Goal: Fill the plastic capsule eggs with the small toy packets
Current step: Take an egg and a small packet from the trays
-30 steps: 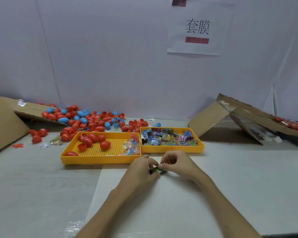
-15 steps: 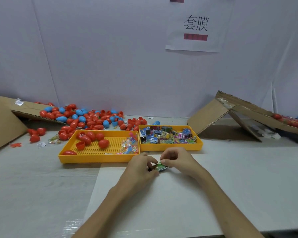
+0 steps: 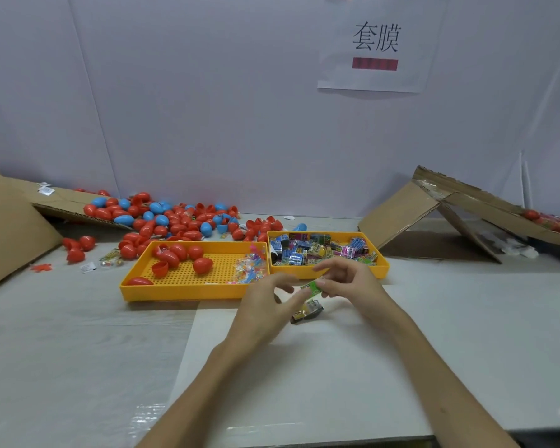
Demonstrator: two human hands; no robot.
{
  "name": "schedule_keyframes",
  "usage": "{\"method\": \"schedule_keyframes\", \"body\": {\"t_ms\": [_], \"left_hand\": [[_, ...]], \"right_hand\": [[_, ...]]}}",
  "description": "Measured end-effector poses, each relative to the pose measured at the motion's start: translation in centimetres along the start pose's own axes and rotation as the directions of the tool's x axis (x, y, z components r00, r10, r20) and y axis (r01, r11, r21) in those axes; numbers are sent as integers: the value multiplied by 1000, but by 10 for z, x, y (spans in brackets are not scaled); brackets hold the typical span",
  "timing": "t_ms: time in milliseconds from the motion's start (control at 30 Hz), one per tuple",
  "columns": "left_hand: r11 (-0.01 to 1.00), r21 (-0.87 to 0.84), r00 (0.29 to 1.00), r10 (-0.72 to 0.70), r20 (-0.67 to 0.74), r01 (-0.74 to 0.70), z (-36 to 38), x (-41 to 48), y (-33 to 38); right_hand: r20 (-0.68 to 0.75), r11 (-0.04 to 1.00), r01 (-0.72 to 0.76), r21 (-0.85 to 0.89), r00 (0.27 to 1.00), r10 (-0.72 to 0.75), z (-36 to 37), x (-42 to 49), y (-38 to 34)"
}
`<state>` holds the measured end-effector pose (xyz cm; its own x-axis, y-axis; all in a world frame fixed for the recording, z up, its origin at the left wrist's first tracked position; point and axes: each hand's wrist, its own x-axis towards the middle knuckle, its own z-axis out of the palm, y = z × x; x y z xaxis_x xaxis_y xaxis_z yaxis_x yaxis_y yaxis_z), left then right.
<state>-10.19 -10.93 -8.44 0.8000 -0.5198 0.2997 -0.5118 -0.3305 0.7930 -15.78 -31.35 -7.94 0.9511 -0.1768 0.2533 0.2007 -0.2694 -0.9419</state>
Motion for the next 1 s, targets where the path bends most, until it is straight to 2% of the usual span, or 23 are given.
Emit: {"method": "schedule_keyframes", "body": {"t_ms": [67, 200, 400, 500, 733, 1000], "left_hand": [[993, -117, 999, -34, -1, 33, -3, 2, 3], [961, -266, 995, -48, 90, 71, -3, 1, 5], [927, -333, 982, -137, 129, 174, -2, 0, 7], [895, -398, 978, -172, 114, 204, -6, -1, 7], [880, -430, 980, -180, 90, 201, -7, -1, 9], [852, -485, 980, -163, 111, 196, -9, 0, 11]], "right_hand": [[40, 999, 14, 48, 999, -16, 2, -2, -4], [116, 997, 30, 70, 993, -38, 10, -3, -9], [19, 989, 31, 144, 999, -34, 15, -2, -10], [-8, 993, 12, 118, 1000, -11, 19, -2, -11], [115, 997, -37, 71, 993, 29, 27, -7, -14], [135, 957, -106, 270, 988, 71, 23, -6, -17]]}}
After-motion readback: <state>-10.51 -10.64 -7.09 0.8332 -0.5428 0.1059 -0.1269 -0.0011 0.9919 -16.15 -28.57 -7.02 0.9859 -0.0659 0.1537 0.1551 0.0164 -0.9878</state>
